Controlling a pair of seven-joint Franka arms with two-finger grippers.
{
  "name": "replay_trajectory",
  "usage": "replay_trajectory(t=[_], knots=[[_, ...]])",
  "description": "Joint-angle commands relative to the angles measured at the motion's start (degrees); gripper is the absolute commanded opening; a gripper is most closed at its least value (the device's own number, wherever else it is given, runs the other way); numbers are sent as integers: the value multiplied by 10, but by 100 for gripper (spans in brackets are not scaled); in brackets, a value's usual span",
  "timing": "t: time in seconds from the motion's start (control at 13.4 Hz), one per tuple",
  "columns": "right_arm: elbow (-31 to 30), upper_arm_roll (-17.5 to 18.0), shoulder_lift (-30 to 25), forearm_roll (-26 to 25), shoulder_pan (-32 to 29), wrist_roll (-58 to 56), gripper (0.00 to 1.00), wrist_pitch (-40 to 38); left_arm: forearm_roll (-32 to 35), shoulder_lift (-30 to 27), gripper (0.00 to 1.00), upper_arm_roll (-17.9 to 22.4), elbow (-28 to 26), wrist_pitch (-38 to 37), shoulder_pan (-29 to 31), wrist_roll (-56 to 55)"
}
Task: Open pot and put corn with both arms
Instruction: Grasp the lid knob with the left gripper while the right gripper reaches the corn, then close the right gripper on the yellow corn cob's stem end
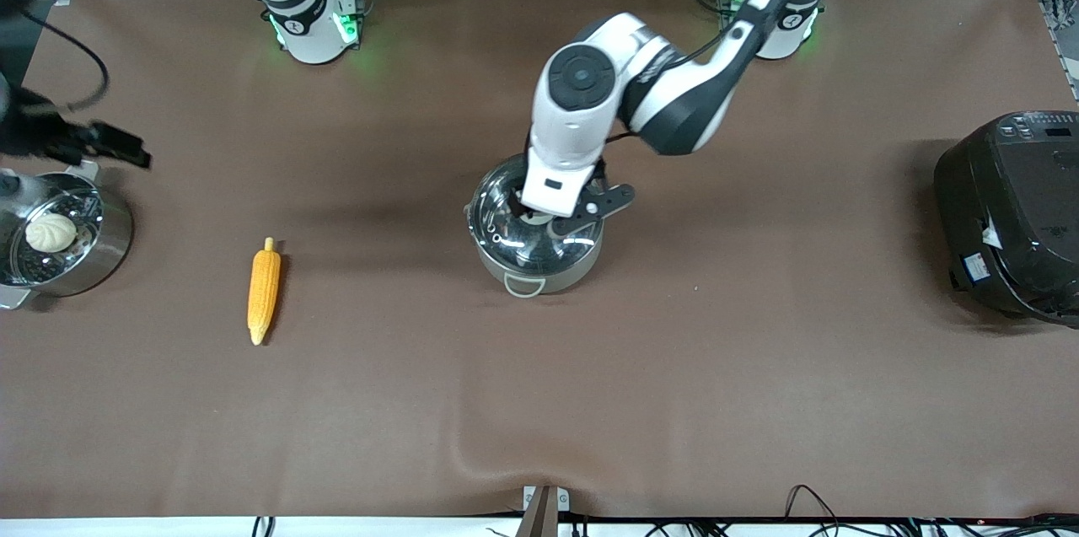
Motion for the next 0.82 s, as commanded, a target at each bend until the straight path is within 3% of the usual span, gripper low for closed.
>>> replay_trajectory(t=[0.0, 0.6, 0.75], knots=[[-22, 1, 50, 19, 10, -4, 100, 66, 13, 15, 100, 32, 23, -6, -33, -23], [-28, 0, 247, 18, 5, -5, 100, 193, 15, 46, 100, 33, 23, 3, -49, -27], [-29, 0, 269, 18, 1, -11, 100, 221, 15, 45, 88, 33, 22, 3, -48, -26]])
